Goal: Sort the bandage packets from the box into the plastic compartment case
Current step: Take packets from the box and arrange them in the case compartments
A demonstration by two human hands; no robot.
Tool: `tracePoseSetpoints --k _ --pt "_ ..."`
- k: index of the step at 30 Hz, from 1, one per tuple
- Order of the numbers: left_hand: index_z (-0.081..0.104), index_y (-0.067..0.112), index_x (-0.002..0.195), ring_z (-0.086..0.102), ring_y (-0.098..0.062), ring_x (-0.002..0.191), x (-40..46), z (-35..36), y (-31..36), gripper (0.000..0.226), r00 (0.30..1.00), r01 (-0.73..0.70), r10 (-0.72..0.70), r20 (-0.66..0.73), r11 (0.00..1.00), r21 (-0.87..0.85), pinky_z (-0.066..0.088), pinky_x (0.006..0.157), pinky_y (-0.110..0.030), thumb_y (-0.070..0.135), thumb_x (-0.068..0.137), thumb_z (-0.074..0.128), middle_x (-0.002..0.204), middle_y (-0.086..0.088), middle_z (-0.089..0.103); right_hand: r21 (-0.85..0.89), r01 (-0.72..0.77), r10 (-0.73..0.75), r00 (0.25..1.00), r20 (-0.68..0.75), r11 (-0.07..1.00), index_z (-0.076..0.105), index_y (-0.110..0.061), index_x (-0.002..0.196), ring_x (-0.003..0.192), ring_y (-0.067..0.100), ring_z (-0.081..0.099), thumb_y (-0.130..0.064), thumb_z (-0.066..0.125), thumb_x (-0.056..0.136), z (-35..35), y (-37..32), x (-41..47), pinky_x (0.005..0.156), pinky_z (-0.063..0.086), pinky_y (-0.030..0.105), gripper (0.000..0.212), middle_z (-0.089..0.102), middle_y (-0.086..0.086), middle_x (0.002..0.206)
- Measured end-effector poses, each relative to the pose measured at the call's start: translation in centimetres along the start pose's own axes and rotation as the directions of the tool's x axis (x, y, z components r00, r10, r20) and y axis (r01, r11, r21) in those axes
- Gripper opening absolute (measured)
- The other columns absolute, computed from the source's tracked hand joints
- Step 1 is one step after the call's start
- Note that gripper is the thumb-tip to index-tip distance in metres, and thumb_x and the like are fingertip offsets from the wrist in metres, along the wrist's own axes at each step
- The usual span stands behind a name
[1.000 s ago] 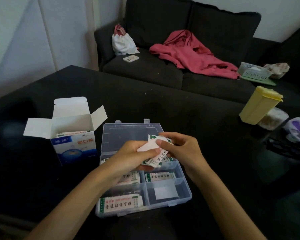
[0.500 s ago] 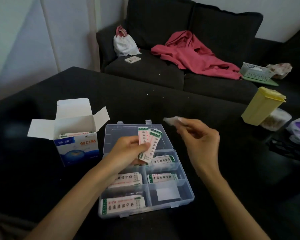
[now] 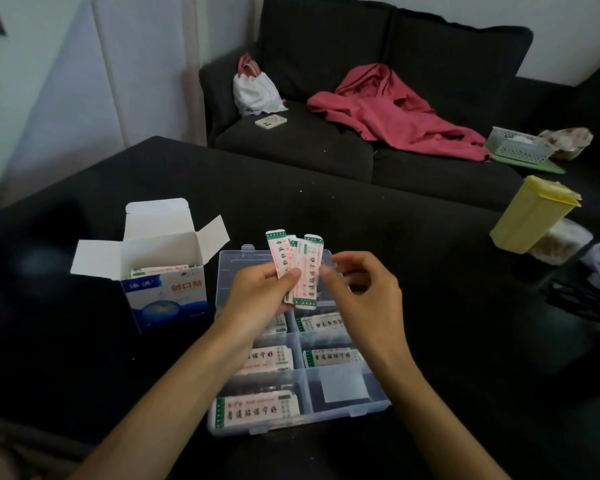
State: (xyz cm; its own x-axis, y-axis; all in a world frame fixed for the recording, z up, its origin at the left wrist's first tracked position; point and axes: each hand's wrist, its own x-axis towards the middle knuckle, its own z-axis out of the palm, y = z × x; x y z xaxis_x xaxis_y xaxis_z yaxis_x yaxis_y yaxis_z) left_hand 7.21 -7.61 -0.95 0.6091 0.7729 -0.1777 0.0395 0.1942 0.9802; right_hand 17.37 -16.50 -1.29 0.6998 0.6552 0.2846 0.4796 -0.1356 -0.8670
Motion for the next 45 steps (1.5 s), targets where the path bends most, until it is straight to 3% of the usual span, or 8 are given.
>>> tracePoseSetpoints --k 4,13,18,21,26,30,38,45 --pt "0.062 0.018 0.119 0.069 -0.010 0.089 -0.2 0.6 -0.5 0.028 0.996 -0.088 0.087 0.015 0.996 0.020 0.056 0.067 -0.016 0.019 0.092 0.056 0.104 -0.001 0.071 0.238 -0.352 0.324 0.935 0.147 0.905 0.063 -0.027 0.106 0.084 0.004 0.065 -0.031 0.060 0.088 0.5 -0.2 -0.4 0.063 0.049 0.017 0.019 0.067 -0.008 0.095" --pt "0.060 0.015 0.119 0.057 -0.012 0.096 0.8 1.2 -1.7 0.036 0.972 -0.227 0.231 0.042 0.880 0.417 0.044 0.061 -0.013 0.036 0.097 0.040 0.111 -0.002 0.057 0.410 -0.405 0.352 0.914 0.202 0.817 0.062 -0.018 0.105 0.078 0.001 0.068 -0.020 0.053 0.094 1.3 -0.2 -0.7 0.060 0.053 0.014 0.015 0.071 -0.010 0.079" --pt "0.045 0.017 0.135 0.031 -0.004 0.106 0.9 1.4 -1.4 0.043 0.964 -0.231 0.260 0.055 0.717 0.657 0.033 0.081 -0.019 0.038 0.101 0.028 0.113 0.009 0.032 0.398 -0.313 0.256 0.948 0.191 0.862 0.063 -0.021 0.108 0.082 0.003 0.069 -0.016 0.057 0.090 1.0 -0.3 -0.7 0.064 0.054 0.015 0.019 0.072 -0.005 0.091" --pt "0.043 0.019 0.137 0.033 -0.003 0.105 0.8 1.3 -0.9 0.043 0.974 -0.218 0.204 0.094 0.753 0.622 0.040 0.086 -0.026 0.038 0.100 0.030 0.111 0.011 0.032 0.406 -0.316 0.235 0.943 0.236 0.858 0.062 -0.023 0.104 0.079 0.004 0.069 -0.013 0.058 0.090 0.5 -0.3 -0.5 0.061 0.053 0.014 0.018 0.072 -0.007 0.086" --pt "0.057 0.027 0.102 0.061 0.002 0.073 0.3 0.5 0.3 0.011 0.970 -0.217 0.240 -0.034 0.921 0.324 0.045 0.056 -0.005 0.029 0.097 0.047 0.088 0.016 0.058 0.432 -0.428 0.307 0.895 0.324 0.794 0.063 -0.022 0.105 0.076 0.008 0.070 -0.015 0.054 0.093 -0.3 -0.2 0.3 0.060 0.054 0.019 0.017 0.072 -0.001 0.086" --pt "0.065 0.027 0.090 0.066 0.005 0.071 0.5 -0.7 0.2 0.010 0.967 -0.219 0.246 -0.066 0.935 0.279 0.050 0.054 -0.010 0.018 0.085 0.066 0.087 0.014 0.067 0.433 -0.523 0.354 0.839 0.413 0.734 0.064 -0.024 0.104 0.090 0.013 0.067 -0.018 0.055 0.092 -1.0 0.3 0.9 0.074 0.056 0.026 0.016 0.069 0.003 0.098" --pt "0.070 0.021 0.084 0.069 -0.001 0.070 0.6 -0.4 0.0 0.009 0.991 -0.125 0.134 -0.026 0.968 0.217 0.049 0.055 -0.010 0.012 0.082 0.069 0.080 0.007 0.072 0.218 -0.267 0.164 0.903 0.398 0.939 0.059 -0.034 0.103 0.082 0.005 0.068 -0.014 0.056 0.091 -1.2 0.8 1.0 0.064 0.054 0.017 0.024 0.070 -0.009 0.093" --pt "0.050 0.032 0.126 0.044 -0.005 0.118 1.4 -0.6 -0.3 0.034 0.899 -0.367 0.426 0.102 0.606 0.706 0.040 0.095 -0.025 0.026 0.093 0.053 0.121 0.013 0.055 -0.237 0.075 0.067 0.840 0.539 0.969 0.054 -0.028 0.109 0.101 0.008 0.059 -0.014 0.055 0.091 -5.1 2.3 4.3 0.075 0.055 0.023 0.023 0.057 -0.008 0.113"
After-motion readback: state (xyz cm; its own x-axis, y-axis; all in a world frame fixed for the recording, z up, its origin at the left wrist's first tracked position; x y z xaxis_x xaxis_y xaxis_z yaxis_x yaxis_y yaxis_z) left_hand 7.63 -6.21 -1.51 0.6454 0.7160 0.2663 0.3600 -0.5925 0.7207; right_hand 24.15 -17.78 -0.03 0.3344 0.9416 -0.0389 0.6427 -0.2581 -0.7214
